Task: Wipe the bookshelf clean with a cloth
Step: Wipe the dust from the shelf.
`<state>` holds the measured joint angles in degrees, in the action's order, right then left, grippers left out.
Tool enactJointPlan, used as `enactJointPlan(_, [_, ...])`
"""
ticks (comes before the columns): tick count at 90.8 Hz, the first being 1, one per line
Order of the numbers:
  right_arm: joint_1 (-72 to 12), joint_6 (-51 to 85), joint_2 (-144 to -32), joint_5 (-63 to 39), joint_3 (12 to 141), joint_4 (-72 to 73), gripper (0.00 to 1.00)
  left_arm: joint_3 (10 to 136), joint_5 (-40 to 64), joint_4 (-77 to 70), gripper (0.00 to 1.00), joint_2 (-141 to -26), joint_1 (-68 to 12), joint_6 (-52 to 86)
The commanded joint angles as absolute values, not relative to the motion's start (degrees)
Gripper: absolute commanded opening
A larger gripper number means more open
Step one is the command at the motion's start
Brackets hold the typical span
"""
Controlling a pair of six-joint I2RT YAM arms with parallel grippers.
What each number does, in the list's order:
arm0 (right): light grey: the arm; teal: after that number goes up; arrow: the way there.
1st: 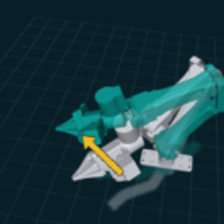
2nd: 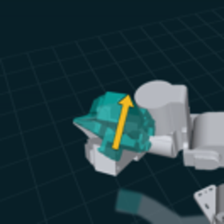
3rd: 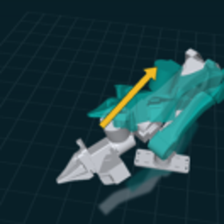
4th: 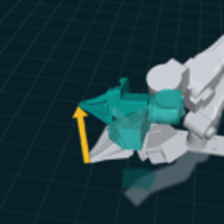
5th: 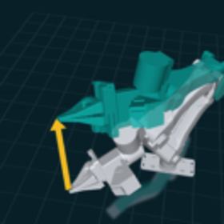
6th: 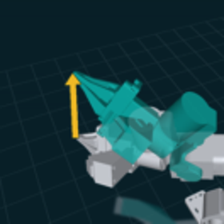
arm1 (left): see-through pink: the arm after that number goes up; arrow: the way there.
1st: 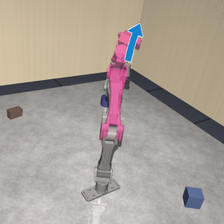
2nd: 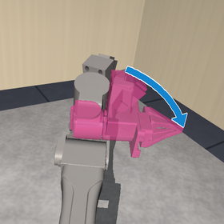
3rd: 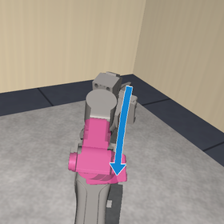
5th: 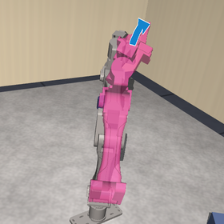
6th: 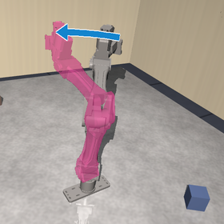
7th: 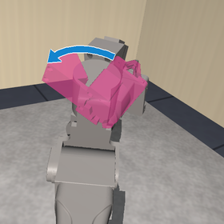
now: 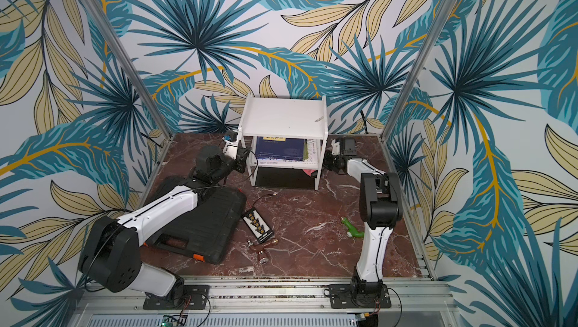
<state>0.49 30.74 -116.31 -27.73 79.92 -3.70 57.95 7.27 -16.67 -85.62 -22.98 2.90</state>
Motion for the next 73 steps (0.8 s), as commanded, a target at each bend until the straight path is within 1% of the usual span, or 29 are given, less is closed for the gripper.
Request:
enactJointPlan(1, [0.6, 31.7, -117.7, -29.6, 74.6, -2.3, 0.0, 55.6, 4.8, -9.5, 0.0, -85.9, -22.0, 10.5])
enactJointPlan(7, [0.9, 30.9, -116.4, -31.6, 70.2, -1.4, 0.0, 55.6, 4.9, -9.6, 0.0, -86.0, -22.5, 11.7])
enactJointPlan(14, [2.9, 32.3, -109.0, -34.6, 63.0, 5.3, 0.0, 56.5, 3.7, -8.6, 0.0, -86.4, -23.8, 12.7])
enactJointPlan(19, [6.3, 34.3, -102.9, -36.1, 59.4, 7.3, 0.0, 57.5, 1.6, -7.9, 0.0, -86.7, -25.2, 13.0])
enactJointPlan(31, [14.2, 38.2, -88.0, -31.9, 51.0, 16.2, 0.0, 58.7, -0.6, -9.3, 0.0, -88.3, -28.1, 15.6])
enactJointPlan(38, [15.2, 34.1, -80.6, -29.9, 48.1, 17.5, 0.0, 59.4, -0.1, -10.3, 0.0, -89.4, -28.9, 17.5])
enactJointPlan(46, [15.1, 29.2, -73.7, -30.3, 44.8, 17.1, 0.0, 60.1, 1.2, -11.0, 0.0, -90.4, -29.4, 18.9])
enactJointPlan(49, [15.2, 29.3, -70.4, -29.7, 43.4, 15.9, 0.0, 60.1, 1.1, -11.0, 0.07, -90.3, -29.4, 18.9])
enactJointPlan(52, [15.1, 29.8, -66.8, -30.1, 42.3, 13.3, 0.0, 59.9, 0.8, -10.7, 0.18, -89.9, -29.4, 18.4])
enactJointPlan(56, [14.9, 31.3, -61.3, -31.7, 40.4, 11.6, 0.0, 59.0, 0.4, -9.9, 0.29, -88.4, -29.4, 17.2])
enactJointPlan(64, [13.5, 33.8, -50.9, -38.6, 36.0, 11.9, 0.0, 53.9, 2.0, -10.9, 0.48, -81.8, -29.4, 12.9])
enactJointPlan(68, [12.2, 34.3, -47.3, -42.7, 35.2, 11.6, 0.0, 49.4, 4.3, -12.5, 0.56, -77.9, -29.4, 10.6])
enactJointPlan(73, [9.9, 35.3, -44.3, -48.6, 35.0, 11.8, 0.0, 44.7, 11.4, -14.3, 0.64, -71.5, -29.4, 7.6])
